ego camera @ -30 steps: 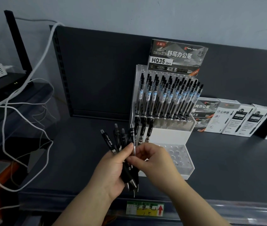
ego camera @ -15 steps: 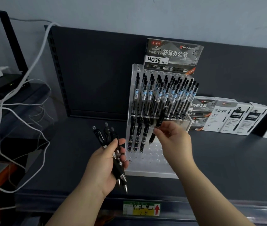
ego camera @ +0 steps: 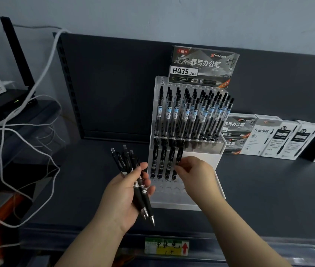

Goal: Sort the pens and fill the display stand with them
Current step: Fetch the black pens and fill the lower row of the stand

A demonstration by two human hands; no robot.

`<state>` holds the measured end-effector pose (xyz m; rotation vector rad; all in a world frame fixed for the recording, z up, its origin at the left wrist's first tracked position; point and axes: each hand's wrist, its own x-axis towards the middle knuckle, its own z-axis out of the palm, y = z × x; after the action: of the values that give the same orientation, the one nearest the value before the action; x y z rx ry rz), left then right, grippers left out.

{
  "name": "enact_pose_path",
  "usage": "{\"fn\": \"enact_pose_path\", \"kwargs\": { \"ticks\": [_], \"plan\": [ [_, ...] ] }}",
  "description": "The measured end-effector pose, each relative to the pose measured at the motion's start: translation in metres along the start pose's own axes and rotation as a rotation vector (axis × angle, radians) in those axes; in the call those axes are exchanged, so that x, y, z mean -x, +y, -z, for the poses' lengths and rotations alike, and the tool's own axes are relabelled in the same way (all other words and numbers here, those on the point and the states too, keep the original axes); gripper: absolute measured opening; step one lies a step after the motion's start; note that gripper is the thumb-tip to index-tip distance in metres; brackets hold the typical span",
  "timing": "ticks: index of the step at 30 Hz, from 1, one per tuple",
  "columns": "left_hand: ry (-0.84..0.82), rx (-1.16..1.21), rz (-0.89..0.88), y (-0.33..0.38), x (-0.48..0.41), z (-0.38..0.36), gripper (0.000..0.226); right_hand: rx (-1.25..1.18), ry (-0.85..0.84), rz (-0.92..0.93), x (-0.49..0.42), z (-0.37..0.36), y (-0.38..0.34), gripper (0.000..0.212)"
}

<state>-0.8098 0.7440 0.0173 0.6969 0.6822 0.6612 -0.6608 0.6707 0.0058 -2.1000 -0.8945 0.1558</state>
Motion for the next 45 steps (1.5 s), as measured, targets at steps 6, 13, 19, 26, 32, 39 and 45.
{"fn": "enact_pose_path", "kwargs": {
  "ticks": [6,13,19,26,32,39,45],
  "plan": [
    [-0.068,-0.028,-0.015,-0.002,0.003,-0.004,0.023,-0.333,-0.012,0.026,0.028,0.01,-0.023,0.011],
    [-0.189,-0.079,-0.004,-0.004,0.009,-0.014,0.03,-0.467,-0.432,0.062,0.04,0.002,-0.029,0.011],
    [-0.235,-0.146,-0.034,-0.005,0.01,-0.013,0.033,-0.617,-0.622,0.034,0.034,0.012,-0.021,0.013],
    [-0.146,-0.181,-0.038,-0.005,0.006,-0.006,0.025,-0.515,0.064,-0.029,0.008,0.036,-0.015,0.006],
    [-0.117,-0.186,-0.018,-0.006,0.004,-0.005,0.041,-0.186,0.181,0.003,-0.002,0.017,0.008,0.004],
    [-0.101,-0.156,-0.029,-0.006,0.006,-0.006,0.018,0.016,0.047,-0.006,-0.008,0.004,0.02,0.012],
    [-0.099,-0.204,-0.069,-0.009,0.008,-0.006,0.016,0.069,0.052,0.037,-0.008,0.005,0.021,0.012]
  ]
}}
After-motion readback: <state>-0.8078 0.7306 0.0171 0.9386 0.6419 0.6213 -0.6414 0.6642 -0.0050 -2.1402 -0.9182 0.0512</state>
